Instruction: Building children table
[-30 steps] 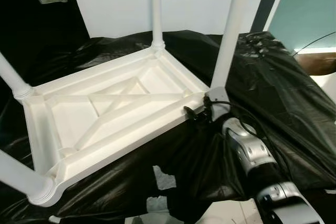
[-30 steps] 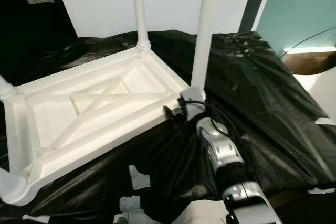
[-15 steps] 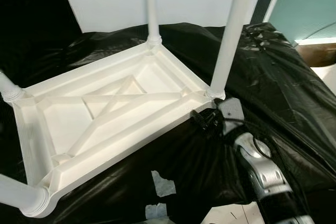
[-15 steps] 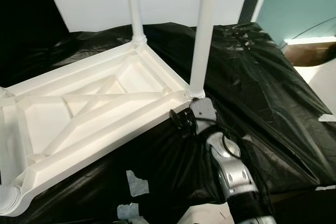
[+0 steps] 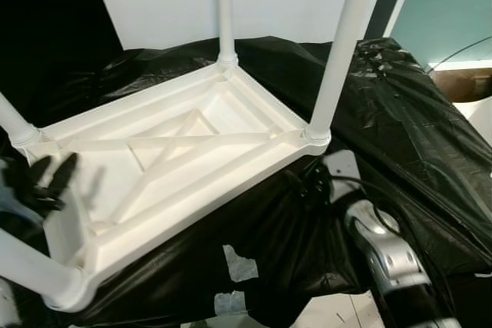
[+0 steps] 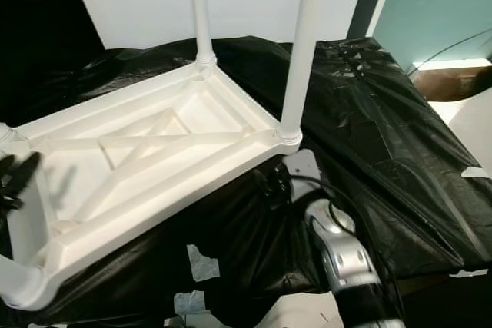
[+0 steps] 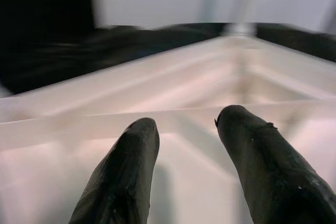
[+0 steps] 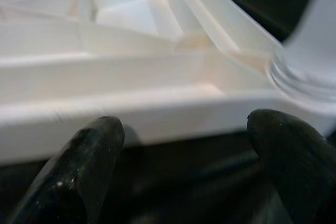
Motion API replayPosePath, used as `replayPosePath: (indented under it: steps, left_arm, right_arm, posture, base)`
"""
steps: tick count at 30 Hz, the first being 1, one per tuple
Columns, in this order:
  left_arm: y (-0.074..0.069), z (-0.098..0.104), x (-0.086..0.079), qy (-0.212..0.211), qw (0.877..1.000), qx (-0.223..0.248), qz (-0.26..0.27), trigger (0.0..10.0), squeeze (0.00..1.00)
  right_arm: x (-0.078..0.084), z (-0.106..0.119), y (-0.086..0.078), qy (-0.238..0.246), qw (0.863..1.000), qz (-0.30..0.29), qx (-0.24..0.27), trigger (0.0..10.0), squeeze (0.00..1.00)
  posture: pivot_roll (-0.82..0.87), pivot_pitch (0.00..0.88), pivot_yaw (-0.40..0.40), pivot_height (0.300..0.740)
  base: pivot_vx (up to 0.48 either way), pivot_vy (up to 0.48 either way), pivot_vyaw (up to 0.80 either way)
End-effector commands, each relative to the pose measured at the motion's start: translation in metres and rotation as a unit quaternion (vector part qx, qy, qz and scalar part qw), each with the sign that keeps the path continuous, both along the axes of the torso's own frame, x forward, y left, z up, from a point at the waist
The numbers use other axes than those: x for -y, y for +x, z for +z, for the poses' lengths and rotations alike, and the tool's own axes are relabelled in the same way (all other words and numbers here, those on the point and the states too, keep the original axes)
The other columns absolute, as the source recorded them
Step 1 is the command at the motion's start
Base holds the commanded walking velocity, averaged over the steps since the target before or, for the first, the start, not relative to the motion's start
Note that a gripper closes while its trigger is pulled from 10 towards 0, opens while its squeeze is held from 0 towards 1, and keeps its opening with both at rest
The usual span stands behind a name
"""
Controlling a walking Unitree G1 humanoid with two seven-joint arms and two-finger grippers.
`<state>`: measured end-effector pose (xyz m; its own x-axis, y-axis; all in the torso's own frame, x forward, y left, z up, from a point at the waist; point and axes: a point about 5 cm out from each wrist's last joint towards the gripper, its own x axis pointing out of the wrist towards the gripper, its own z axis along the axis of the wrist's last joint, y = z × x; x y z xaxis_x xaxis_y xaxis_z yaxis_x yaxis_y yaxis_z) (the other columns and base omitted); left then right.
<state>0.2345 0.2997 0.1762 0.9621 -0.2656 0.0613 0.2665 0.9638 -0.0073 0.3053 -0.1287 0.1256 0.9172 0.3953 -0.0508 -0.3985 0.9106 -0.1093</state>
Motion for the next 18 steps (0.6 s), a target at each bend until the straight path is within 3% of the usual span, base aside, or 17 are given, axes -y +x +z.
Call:
replayPosePath:
  steps: [1, 3, 5, 7, 8, 9, 12, 13, 18]
  left_arm:
    - [-0.002, 0.003, 0.010, 0.005, 0.998, 0.005, -0.068, 10.0, 0.00]
    - [-0.004, 0.000, 0.031, -0.003, 0.993, 0.008, -0.118, 10.0, 0.00]
    - [-0.004, 0.000, 0.031, -0.003, 0.993, 0.008, -0.118, 10.0, 0.00]
    - [-0.006, -0.007, 0.060, -0.013, 0.984, 0.006, -0.177, 10.0, 0.00]
    - [-0.006, -0.007, 0.060, -0.013, 0.984, 0.006, -0.177, 10.0, 0.00]
    - [-0.005, -0.007, 0.076, -0.022, 0.979, 0.011, -0.204, 10.0, 0.00]
    - [-0.004, -0.005, 0.086, -0.025, 0.975, 0.015, -0.218, 10.0, 0.00]
    - [-0.001, 0.003, 0.104, -0.029, 0.970, 0.028, -0.239, 10.0, 0.00]
    - [-0.001, 0.011, 0.122, -0.045, 0.961, 0.035, -0.270, 10.0, 0.00]
  right_arm:
    - [0.003, -0.009, -0.002, 0.007, 1.000, -0.005, -0.023, 10.0, 0.00]
    - [0.002, -0.009, 0.007, -0.009, 0.999, 0.003, -0.034, 10.0, 0.00]
    - [0.002, -0.009, 0.007, -0.009, 0.999, 0.003, -0.034, 10.0, 0.00]
    - [0.001, -0.011, 0.017, -0.021, 0.998, 0.015, -0.054, 10.0, 0.00]
    - [0.001, -0.011, 0.017, -0.021, 0.998, 0.015, -0.054, 10.0, 0.00]
    - [0.002, -0.011, 0.022, -0.028, 0.998, 0.018, -0.058, 10.0, 0.00]
    - [0.002, -0.011, 0.025, -0.029, 0.997, 0.019, -0.063, 10.0, 0.00]
    - [0.004, -0.012, 0.032, -0.038, 0.997, 0.019, -0.071, 10.0, 0.00]
    - [0.001, -0.008, 0.042, -0.040, 0.997, 0.024, -0.063, 10.0, 0.00]
  posture:
    - [0.07, 0.073, -0.028, 0.740]
    - [0.08, 0.072, -0.041, 0.740]
    - [0.08, 0.072, -0.041, 0.740]
    - [0.09, 0.074, -0.051, 0.740]
    - [0.09, 0.074, -0.051, 0.740]
    - [0.09, 0.073, -0.054, 0.740]
    - [0.09, 0.073, -0.054, 0.740]
    - [0.09, 0.076, -0.056, 0.740]
    - [0.09, 0.081, -0.052, 0.740]
  base:
    - [0.000, 0.000, 0.00]
    - [0.000, 0.000, 0.00]
    - [0.000, 0.000, 0.00]
    - [0.000, 0.000, 0.00]
    - [0.000, 0.000, 0.00]
    - [0.000, 0.000, 0.00]
    - [0.000, 0.000, 0.00]
    - [0.000, 0.000, 0.00]
    - [0.000, 0.000, 0.00]
